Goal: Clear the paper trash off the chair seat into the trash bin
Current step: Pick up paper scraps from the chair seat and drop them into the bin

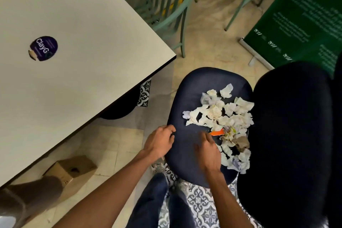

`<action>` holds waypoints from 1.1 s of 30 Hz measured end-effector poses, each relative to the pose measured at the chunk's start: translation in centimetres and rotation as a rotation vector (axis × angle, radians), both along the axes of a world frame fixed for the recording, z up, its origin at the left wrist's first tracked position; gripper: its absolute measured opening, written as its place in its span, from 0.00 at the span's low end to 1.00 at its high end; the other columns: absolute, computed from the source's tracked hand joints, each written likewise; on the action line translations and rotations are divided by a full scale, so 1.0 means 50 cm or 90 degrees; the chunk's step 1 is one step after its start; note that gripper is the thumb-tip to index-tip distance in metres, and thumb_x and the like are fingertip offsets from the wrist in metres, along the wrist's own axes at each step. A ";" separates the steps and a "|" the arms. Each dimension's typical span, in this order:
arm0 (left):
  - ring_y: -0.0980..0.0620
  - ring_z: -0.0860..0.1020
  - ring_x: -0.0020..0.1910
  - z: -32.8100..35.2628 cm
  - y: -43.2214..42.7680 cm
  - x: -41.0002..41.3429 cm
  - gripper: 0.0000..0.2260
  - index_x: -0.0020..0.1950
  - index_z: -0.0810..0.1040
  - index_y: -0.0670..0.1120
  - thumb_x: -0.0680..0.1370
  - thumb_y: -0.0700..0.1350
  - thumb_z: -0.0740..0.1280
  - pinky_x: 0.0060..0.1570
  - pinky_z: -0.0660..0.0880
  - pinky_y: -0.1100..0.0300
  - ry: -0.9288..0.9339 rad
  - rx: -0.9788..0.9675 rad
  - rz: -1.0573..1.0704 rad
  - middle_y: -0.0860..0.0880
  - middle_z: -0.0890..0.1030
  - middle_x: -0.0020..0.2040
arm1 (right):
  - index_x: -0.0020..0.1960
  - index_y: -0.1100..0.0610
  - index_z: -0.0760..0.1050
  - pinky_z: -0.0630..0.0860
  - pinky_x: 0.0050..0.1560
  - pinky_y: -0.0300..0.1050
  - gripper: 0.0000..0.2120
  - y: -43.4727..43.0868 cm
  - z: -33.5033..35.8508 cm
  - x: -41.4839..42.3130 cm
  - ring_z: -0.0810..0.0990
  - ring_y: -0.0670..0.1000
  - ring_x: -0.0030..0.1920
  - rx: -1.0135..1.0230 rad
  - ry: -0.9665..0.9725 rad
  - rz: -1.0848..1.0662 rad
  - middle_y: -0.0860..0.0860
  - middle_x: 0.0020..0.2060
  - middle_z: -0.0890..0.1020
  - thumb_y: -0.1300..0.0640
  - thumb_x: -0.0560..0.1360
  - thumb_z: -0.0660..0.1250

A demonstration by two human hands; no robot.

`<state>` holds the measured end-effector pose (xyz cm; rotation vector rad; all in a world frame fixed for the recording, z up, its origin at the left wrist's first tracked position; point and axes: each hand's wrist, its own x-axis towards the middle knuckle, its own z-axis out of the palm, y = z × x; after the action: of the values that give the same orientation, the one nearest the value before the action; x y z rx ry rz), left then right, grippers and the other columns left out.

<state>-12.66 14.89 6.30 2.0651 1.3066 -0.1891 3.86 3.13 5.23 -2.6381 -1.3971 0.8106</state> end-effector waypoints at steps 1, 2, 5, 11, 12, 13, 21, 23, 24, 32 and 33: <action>0.49 0.81 0.54 -0.022 0.019 0.019 0.10 0.62 0.77 0.54 0.81 0.48 0.66 0.50 0.81 0.50 0.001 -0.006 -0.002 0.53 0.81 0.59 | 0.61 0.53 0.71 0.77 0.41 0.53 0.12 0.023 -0.018 0.015 0.83 0.63 0.51 0.009 0.000 0.000 0.51 0.62 0.78 0.58 0.78 0.67; 0.49 0.81 0.54 -0.034 0.034 0.034 0.10 0.62 0.77 0.54 0.81 0.48 0.66 0.51 0.81 0.50 -0.004 -0.010 -0.001 0.53 0.81 0.58 | 0.63 0.53 0.71 0.78 0.41 0.53 0.14 0.046 -0.026 0.028 0.83 0.63 0.52 0.020 -0.001 -0.004 0.50 0.64 0.77 0.58 0.79 0.68; 0.50 0.81 0.55 -0.081 0.075 0.079 0.11 0.63 0.77 0.54 0.81 0.47 0.67 0.55 0.80 0.52 -0.019 -0.028 0.008 0.53 0.82 0.59 | 0.65 0.50 0.71 0.79 0.41 0.53 0.17 0.115 -0.067 0.069 0.84 0.62 0.52 0.058 -0.019 -0.003 0.49 0.65 0.77 0.61 0.78 0.68; 0.48 0.81 0.59 -0.181 0.114 0.159 0.13 0.64 0.78 0.54 0.80 0.46 0.68 0.57 0.79 0.49 -0.033 -0.021 0.017 0.52 0.83 0.60 | 0.64 0.53 0.71 0.79 0.36 0.54 0.19 0.221 -0.172 0.141 0.83 0.63 0.46 0.032 -0.090 0.092 0.57 0.62 0.71 0.65 0.77 0.70; 0.48 0.81 0.59 -0.200 0.112 0.170 0.13 0.65 0.78 0.54 0.80 0.46 0.68 0.57 0.80 0.48 -0.039 -0.021 0.019 0.52 0.83 0.61 | 0.64 0.53 0.70 0.80 0.35 0.54 0.21 0.231 -0.197 0.151 0.83 0.63 0.47 0.025 -0.100 0.114 0.57 0.62 0.70 0.66 0.76 0.71; 0.48 0.81 0.59 -0.213 0.110 0.178 0.14 0.65 0.77 0.54 0.80 0.46 0.68 0.57 0.80 0.48 -0.040 -0.021 0.022 0.52 0.83 0.61 | 0.65 0.52 0.70 0.81 0.35 0.55 0.23 0.240 -0.216 0.160 0.83 0.62 0.50 0.014 -0.104 0.130 0.58 0.62 0.69 0.66 0.74 0.72; 0.49 0.81 0.58 -0.251 0.104 0.196 0.13 0.65 0.77 0.52 0.81 0.45 0.68 0.57 0.80 0.48 -0.086 -0.035 0.054 0.50 0.81 0.61 | 0.57 0.57 0.80 0.81 0.39 0.55 0.09 0.227 -0.239 0.201 0.82 0.62 0.53 0.015 -0.081 0.114 0.57 0.61 0.69 0.65 0.77 0.70; 0.48 0.80 0.59 -0.241 0.095 0.204 0.14 0.68 0.75 0.52 0.82 0.48 0.66 0.60 0.78 0.49 -0.125 -0.043 0.080 0.49 0.79 0.62 | 0.53 0.57 0.80 0.79 0.39 0.53 0.07 0.199 -0.213 0.207 0.80 0.60 0.52 0.049 -0.080 0.080 0.54 0.58 0.69 0.64 0.77 0.70; 0.48 0.79 0.60 -0.233 0.088 0.212 0.15 0.70 0.73 0.52 0.83 0.50 0.65 0.62 0.77 0.50 -0.146 -0.051 0.092 0.49 0.78 0.64 | 0.52 0.56 0.80 0.78 0.39 0.52 0.05 0.182 -0.196 0.209 0.79 0.60 0.51 0.067 -0.075 0.054 0.53 0.57 0.70 0.63 0.77 0.70; 0.57 0.76 0.66 -0.169 0.015 0.280 0.19 0.74 0.69 0.57 0.86 0.60 0.51 0.68 0.72 0.58 -0.264 -0.244 0.188 0.54 0.78 0.67 | 0.55 0.46 0.87 0.79 0.52 0.38 0.08 0.102 -0.104 0.188 0.85 0.42 0.48 0.229 0.317 -0.244 0.42 0.48 0.88 0.57 0.80 0.74; 0.58 0.77 0.64 -0.165 0.010 0.284 0.19 0.73 0.70 0.58 0.86 0.61 0.51 0.66 0.73 0.58 -0.277 -0.261 0.201 0.55 0.79 0.65 | 0.55 0.46 0.87 0.81 0.54 0.42 0.08 0.101 -0.107 0.181 0.86 0.44 0.48 0.223 0.419 -0.312 0.44 0.47 0.89 0.57 0.81 0.73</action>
<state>1.55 15.37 -1.93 1.4341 1.1816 0.1202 12.89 8.19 -0.11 -2.0212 -0.6197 1.0910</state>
